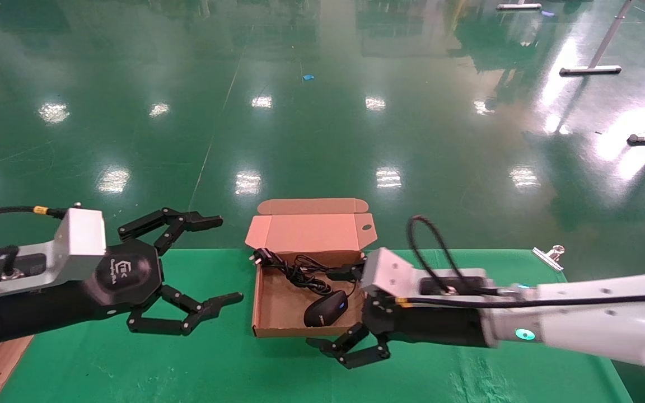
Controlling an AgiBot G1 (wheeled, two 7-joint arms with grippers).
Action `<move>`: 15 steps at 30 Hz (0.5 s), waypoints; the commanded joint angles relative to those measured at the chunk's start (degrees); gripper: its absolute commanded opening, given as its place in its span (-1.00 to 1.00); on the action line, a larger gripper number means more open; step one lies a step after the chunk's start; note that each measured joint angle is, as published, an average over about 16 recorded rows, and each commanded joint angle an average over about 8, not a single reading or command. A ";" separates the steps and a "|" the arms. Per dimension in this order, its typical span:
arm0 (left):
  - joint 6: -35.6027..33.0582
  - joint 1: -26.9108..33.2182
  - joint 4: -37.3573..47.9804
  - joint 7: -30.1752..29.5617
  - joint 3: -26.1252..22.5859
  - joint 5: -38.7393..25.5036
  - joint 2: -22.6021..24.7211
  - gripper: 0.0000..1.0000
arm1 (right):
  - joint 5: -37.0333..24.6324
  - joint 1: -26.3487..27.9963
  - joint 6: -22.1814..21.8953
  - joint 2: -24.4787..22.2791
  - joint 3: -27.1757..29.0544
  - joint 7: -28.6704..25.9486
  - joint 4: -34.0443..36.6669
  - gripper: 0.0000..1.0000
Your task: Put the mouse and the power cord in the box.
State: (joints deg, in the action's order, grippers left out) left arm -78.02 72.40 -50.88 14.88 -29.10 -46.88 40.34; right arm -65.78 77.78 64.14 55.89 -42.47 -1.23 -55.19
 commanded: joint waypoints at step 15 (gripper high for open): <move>-4.54 -6.42 -13.44 -15.17 7.74 2.97 -3.15 1.00 | 13.34 -9.04 12.02 -11.64 14.75 -5.31 -10.25 1.00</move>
State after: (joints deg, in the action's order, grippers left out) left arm -82.56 66.00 -64.30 -0.27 -21.37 -43.91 37.20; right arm -52.46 68.75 76.15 44.27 -27.74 -6.53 -65.43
